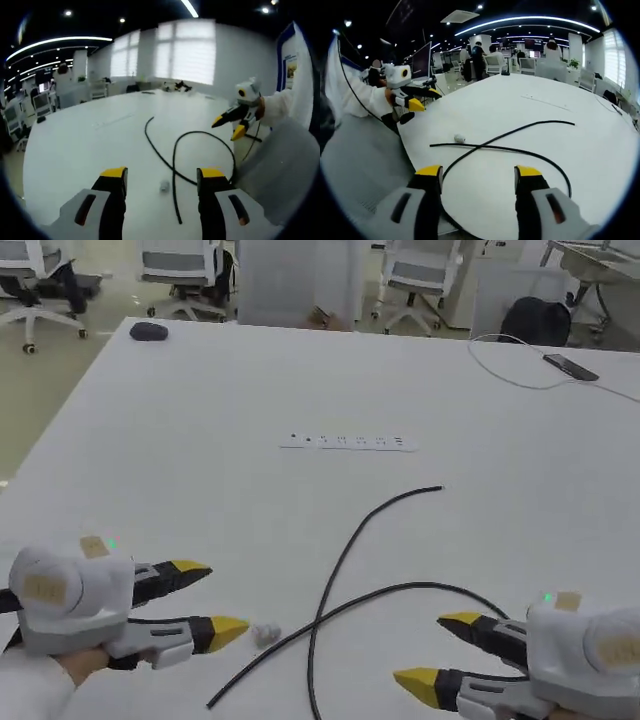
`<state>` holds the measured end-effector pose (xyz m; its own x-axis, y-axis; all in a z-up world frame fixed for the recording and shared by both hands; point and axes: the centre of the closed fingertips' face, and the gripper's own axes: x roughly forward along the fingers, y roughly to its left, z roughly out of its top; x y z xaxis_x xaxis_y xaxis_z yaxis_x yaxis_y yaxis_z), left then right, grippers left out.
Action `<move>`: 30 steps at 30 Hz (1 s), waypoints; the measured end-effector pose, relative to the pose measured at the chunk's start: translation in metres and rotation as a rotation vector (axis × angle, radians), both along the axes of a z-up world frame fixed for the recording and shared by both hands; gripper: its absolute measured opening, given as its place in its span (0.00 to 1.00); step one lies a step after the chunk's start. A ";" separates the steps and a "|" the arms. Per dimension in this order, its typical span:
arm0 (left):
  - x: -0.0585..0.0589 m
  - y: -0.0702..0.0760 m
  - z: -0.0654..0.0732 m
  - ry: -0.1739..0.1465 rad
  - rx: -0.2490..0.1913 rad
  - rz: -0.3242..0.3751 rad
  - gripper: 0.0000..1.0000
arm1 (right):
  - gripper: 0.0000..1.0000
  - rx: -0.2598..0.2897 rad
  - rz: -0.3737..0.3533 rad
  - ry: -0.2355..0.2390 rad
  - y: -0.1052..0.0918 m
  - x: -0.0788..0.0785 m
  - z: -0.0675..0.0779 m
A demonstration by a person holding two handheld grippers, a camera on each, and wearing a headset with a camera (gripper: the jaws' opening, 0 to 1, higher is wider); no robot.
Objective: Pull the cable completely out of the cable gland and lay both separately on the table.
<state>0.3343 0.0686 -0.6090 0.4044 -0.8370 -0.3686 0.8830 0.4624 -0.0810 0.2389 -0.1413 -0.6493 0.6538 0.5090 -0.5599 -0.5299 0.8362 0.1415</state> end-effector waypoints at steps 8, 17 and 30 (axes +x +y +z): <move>-0.046 0.054 0.042 0.157 -0.047 0.143 0.87 | 0.72 0.036 -0.108 0.092 -0.024 -0.033 0.003; -0.096 0.102 0.042 0.256 0.000 0.258 0.93 | 0.79 0.060 -0.184 0.122 -0.039 -0.070 0.020; -0.110 0.114 0.035 0.286 0.050 0.285 0.91 | 0.83 0.081 -0.253 0.174 -0.047 -0.093 0.027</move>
